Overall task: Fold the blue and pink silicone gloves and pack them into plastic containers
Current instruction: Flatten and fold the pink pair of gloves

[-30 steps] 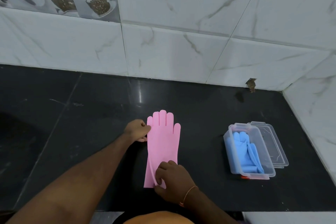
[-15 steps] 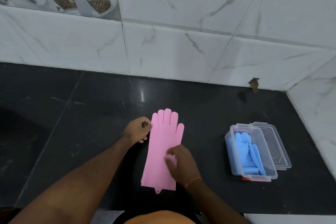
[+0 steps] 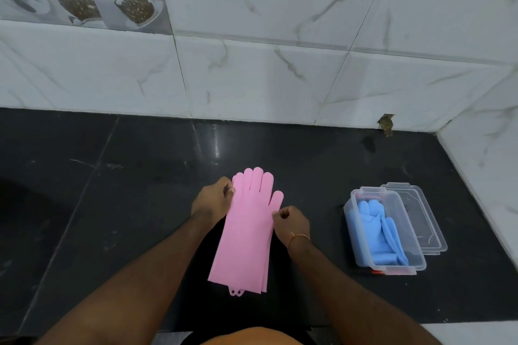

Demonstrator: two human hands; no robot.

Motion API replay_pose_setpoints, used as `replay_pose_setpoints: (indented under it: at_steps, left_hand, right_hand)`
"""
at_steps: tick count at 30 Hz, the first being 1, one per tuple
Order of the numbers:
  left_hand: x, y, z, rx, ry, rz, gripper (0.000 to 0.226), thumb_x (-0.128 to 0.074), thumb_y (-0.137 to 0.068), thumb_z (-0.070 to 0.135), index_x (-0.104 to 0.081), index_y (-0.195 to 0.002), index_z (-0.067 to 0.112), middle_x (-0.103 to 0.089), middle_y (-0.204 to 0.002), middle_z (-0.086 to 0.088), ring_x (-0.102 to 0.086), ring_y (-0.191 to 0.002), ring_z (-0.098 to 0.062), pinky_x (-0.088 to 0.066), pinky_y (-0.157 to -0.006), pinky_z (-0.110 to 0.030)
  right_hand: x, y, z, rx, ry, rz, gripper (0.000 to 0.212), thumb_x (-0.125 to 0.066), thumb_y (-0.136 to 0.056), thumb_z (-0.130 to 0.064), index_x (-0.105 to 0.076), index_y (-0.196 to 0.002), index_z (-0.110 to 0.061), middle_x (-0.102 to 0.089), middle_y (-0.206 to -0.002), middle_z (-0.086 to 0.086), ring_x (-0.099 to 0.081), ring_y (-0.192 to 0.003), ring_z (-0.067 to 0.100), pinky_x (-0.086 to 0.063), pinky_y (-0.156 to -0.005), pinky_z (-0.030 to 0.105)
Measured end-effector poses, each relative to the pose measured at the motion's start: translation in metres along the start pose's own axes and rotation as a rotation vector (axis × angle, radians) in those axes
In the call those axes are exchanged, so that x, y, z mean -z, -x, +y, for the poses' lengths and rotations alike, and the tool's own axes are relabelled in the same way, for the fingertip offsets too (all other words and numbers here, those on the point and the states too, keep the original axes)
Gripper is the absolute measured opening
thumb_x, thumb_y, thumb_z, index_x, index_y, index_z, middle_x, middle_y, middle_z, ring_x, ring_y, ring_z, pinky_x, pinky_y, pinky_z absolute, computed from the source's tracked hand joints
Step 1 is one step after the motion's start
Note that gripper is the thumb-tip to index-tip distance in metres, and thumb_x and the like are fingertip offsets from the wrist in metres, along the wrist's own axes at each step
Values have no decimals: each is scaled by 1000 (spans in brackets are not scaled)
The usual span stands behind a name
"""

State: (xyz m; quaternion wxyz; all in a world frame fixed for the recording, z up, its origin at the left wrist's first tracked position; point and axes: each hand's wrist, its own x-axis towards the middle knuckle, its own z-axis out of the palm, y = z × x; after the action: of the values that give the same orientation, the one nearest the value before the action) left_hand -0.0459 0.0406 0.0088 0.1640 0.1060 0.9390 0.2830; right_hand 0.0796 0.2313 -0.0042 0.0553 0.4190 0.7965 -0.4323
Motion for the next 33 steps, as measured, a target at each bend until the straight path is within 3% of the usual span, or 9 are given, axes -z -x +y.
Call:
replay_pose_setpoints:
  at_steps: [5,9,18,23,26,29,32,33]
  left_hand:
    - [-5,-2,3,8,-43,18,17,-48,-108,37,-53,-98,24,-68,-85,2,-64,-81,-27,-51,-71,-36]
    - [-7,-2,5,16,-37,13,17,-48,-108,33,-53,-97,21,-68,-85,0,-65,-81,-26,-55,-74,-40]
    - [-8,3,8,52,4,23,16,-54,-107,27,-58,-98,14,-70,-88,-4,-67,-82,-24,-52,-72,-37]
    - [-9,4,4,64,69,7,16,-62,-105,31,-65,-98,16,-73,-90,1,-71,-88,-24,-59,-82,-38]
    - [-5,11,-7,6,51,6,27,-58,-107,41,-65,-118,17,-76,-105,2,-73,-96,-22,-60,-87,-39]
    - [1,26,-34,-99,-61,-8,43,-57,-107,41,-53,-146,23,-71,-120,5,-71,-103,-18,-61,-94,-43]
    - [9,45,-64,-374,-148,-161,24,-64,-105,31,-63,-129,36,-61,-113,20,-62,-93,-1,-59,-87,-32]
    - [14,51,-70,-455,-179,-237,22,-65,-104,29,-67,-125,37,-60,-114,22,-60,-94,1,-56,-87,-28]
  right_hand:
    - [0,0,0,-18,0,15,18,-64,-101,-24,-57,-85,-21,-63,-86,-5,-55,-74,5,-40,-58,17]
    - [0,-3,-1,-7,60,2,14,-62,-104,-26,-58,-91,-20,-64,-89,-3,-57,-75,6,-46,-67,21]
    - [0,-12,0,35,139,1,15,-64,-103,-31,-60,-92,-22,-64,-87,-6,-56,-73,4,-47,-72,24]
    - [3,-12,-2,30,108,-4,14,-66,-102,-32,-64,-95,-21,-68,-92,-4,-61,-78,9,-50,-76,26]
    - [8,-7,2,57,33,-26,16,-68,-100,-36,-61,-93,-24,-69,-91,-5,-66,-80,10,-52,-69,22]
    - [18,5,15,240,209,-58,18,-67,-100,-38,-56,-88,-32,-64,-87,-12,-62,-78,6,-44,-67,14]
    - [33,17,36,578,468,-176,4,-64,-100,-39,-64,-99,-35,-62,-103,-17,-60,-92,4,-53,-88,19]
    - [37,19,43,689,538,-230,10,-62,-100,-40,-66,-108,-36,-62,-112,-17,-58,-100,3,-53,-96,22]
